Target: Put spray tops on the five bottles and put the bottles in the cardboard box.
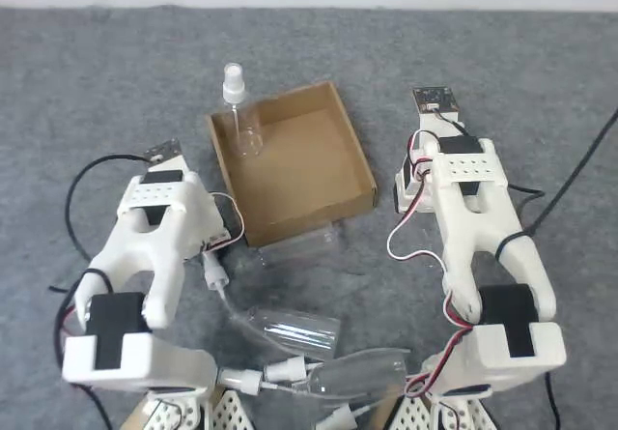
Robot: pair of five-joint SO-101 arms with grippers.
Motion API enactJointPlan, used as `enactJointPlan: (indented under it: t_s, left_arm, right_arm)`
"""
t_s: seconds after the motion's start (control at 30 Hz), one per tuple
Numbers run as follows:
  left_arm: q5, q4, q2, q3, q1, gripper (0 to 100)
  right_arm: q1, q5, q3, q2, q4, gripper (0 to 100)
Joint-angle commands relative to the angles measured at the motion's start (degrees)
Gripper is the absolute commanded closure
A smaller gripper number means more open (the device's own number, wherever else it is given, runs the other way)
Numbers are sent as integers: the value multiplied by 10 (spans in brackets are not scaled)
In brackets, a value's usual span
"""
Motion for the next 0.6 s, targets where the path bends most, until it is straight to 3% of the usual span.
enactJointPlan:
  t_s: [0.0,0.57]
  left_arm:
    - [4,-11,-28,-36,-28,989]
    - [7,-14,-238,-25,-84,989]
  right_arm:
    - [7,8,-7,-37,-10,957]
    - [8,8,-7,-43,-8,957]
